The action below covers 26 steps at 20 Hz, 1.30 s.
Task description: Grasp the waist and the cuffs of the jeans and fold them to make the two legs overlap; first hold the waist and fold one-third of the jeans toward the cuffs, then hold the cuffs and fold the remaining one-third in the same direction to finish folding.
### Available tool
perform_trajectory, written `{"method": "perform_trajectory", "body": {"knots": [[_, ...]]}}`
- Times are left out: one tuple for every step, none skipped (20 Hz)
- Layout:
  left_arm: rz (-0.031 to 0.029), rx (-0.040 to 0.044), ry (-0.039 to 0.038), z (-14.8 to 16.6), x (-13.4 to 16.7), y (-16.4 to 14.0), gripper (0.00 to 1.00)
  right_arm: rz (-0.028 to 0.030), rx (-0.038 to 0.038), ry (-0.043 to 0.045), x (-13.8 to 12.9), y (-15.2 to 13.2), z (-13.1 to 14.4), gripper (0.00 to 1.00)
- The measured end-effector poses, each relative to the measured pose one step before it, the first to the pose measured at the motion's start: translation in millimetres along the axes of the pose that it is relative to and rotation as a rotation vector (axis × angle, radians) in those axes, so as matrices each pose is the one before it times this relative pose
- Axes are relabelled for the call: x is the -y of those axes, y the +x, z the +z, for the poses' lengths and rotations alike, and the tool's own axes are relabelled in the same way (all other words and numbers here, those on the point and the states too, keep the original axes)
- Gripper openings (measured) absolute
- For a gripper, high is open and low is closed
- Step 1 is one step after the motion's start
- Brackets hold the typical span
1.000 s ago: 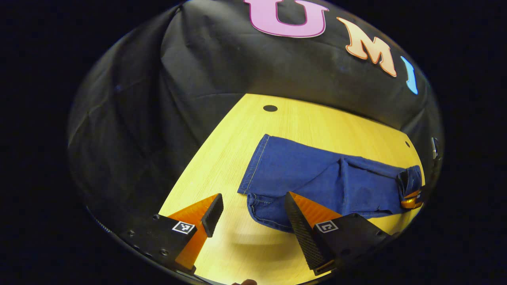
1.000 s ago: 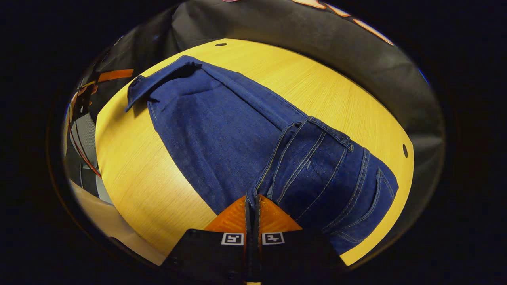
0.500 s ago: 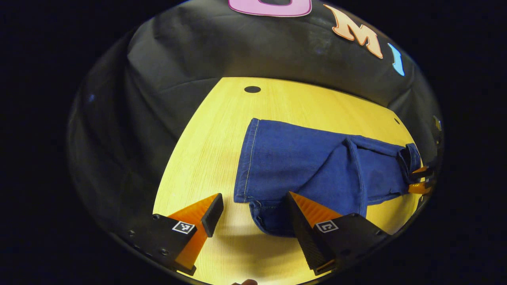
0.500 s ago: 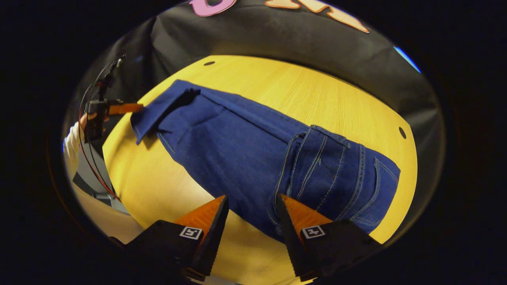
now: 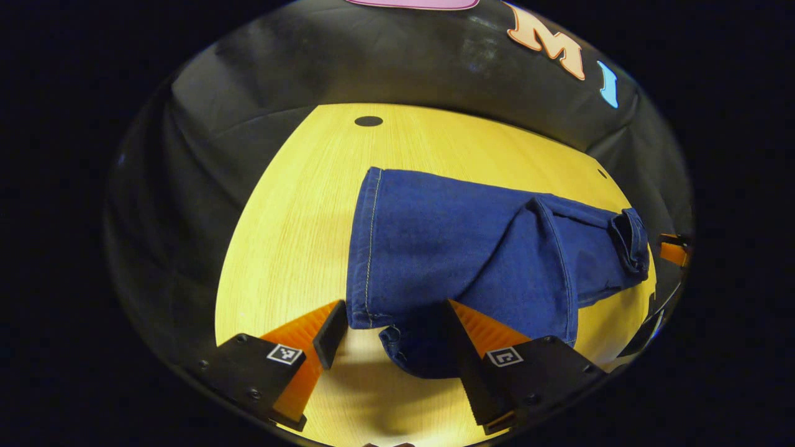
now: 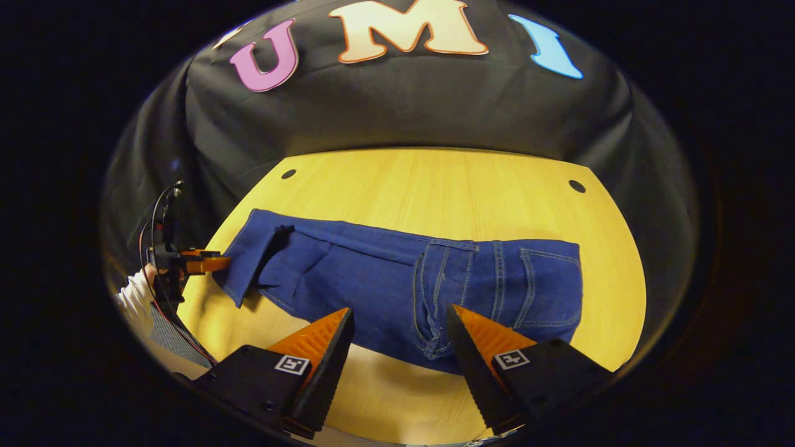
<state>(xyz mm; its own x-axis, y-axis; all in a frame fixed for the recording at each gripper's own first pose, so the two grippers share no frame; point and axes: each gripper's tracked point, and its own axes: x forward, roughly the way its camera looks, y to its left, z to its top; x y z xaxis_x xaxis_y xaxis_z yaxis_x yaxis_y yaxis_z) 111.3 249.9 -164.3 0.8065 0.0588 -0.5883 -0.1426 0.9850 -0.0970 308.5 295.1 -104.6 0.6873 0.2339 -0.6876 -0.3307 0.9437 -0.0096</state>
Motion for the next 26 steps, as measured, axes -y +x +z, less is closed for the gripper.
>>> {"method": "perform_trajectory", "body": {"knots": [[0.00146,-0.00007,0.00658,-1.37,-1.41,1.66,0.94,-0.01403,0.00184,0.00301,2.45,-2.2,-1.29,0.87],[0.00719,-0.00209,0.00268,0.02,-1.6,0.99,0.92,-0.00735,-0.00124,0.00138,2.2,-3.31,-2.83,0.92],[-0.00034,0.01391,0.00278,1.88,0.51,0.4,0.85,-0.0036,-0.00249,0.00095,-0.24,-2.29,-2.29,0.92],[0.0016,-0.00005,-0.00333,-0.6,0.89,1.18,0.84,-0.00321,-0.00151,0.00054,-0.63,-1.12,-3.31,0.87],[-0.00018,0.01482,-0.00082,2.31,0.72,1.95,0.82,-0.00327,-0.00369,0.00075,-0.72,-0.68,-1.55,0.87],[0.00403,0.00894,-0.01131,1.03,-0.46,1.47,0.81,-0.00226,-0.00474,0.00045,-0.23,-1.67,-4.08,0.87],[0.01686,0.00475,-0.00541,-1.32,-2.67,3.24,0.72,-0.00147,-0.0034,0.00099,-0.06,-0.25,-2.44,0.87],[-0.00914,0.02189,-0.00694,3.41,3.93,-3.05,0.62,-0.00105,-0.00627,0.00103,-1.08,0.35,-3.04,0.92],[-0.03251,0.00437,-0.01584,-0.52,6.69,2.65,0.51,-0.00056,-0.00395,-0.00054,-0.28,-0.63,-2.26,0.92],[-0.00538,0.01184,-0.02187,0.75,3.22,-1.21,0.35,-0.00271,-0.00356,-0.00183,0.71,-1.33,-1.65,0.87],[-0.01166,0.00963,-0.00692,0.39,2.72,1.38,0.19,-0.00452,-0.00295,-0.00317,0.36,-0.58,-1.11,0.87],[-0.00286,0.00641,-0.01424,-0.84,0.28,-0.23,0.12,-0.0031,0.00145,-0.0028,0.88,-1.73,-0.76,0.87],[-0.00375,0.01359,-0.01258,1.47,0.86,0.72,0.06,-0.00344,0.00276,-0.00054,0.2,-1.12,0.23,0.92],[-0.00064,0.00575,-0.01745,-1.54,0.26,1.39,0.03,-0.0032,0.00166,0.00156,0.6,-2.14,-1.11,0.87],[-0.00224,0.01197,-0.01088,1.87,1.19,0.02,0.0,-0.0033,0.0008,0.00235,1.09,-1.07,0.4,0.87],[0.00041,0.00402,-0.01005,-0.87,-0.07,-0.8,0.0,-0.00474,-0.0004,0.00196,1.07,-0.18,-1.02,0.92],[0.00282,0.00578,-0.0081,1.26,1.11,-0.24,0.0,-0.00526,-0.00103,0.00128,1.57,-1.67,-0.53,0.87],[0.00167,0.00789,-0.00315,2.75,1.04,-0.86,0.0,-0.00542,-0.00094,0.00213,1.96,-3.18,-2.17,0.87],[0.00001,0.00855,0.00085,3.44,-0.35,-0.88,0.0,-0.00509,-0.00038,0.00154,1.76,-2.36,-0.31,0.87],[-0.0028,0.01221,0.00332,4.76,2.55,-1.42,0.0,-0.00483,0.00208,0.00231,2.12,-2.7,-1.41,0.88],[-0.00567,0.01632,0.00602,6.42,3.26,-2.92,0.0,-0.00475,0.00123,0.00345,1.98,-2.55,0.25,0.87],[-0.00556,0.01146,0.0054,6.36,3.06,-4.7,0.0,-0.00383,0.00278,0.00381,0.84,-2.1,-1.18,0.87],[-0.00855,0.01154,-0.00432,7.41,4.22,-3.21,0.0,-0.00295,0.00554,0.00397,0.46,-1.66,0.7,0.87],[-0.01031,0.01403,-0.00259,8.64,5.57,-4.88,0.0,-0.00021,0.00457,0.00458,-0.41,-1.98,0.24,0.92],[-0.01184,0.01553,-0.00016,9.82,7.56,-5.09,0.0,-0.00073,0.0029,0.00393,-0.27,-1.46,-0.09,0.92],[-0.0161,0.0165,0.00047,9.77,9.02,-4.33,0.0,-0.00111,0.00162,0.00348,0.47,-1.67,-1.32,0.92]]}}
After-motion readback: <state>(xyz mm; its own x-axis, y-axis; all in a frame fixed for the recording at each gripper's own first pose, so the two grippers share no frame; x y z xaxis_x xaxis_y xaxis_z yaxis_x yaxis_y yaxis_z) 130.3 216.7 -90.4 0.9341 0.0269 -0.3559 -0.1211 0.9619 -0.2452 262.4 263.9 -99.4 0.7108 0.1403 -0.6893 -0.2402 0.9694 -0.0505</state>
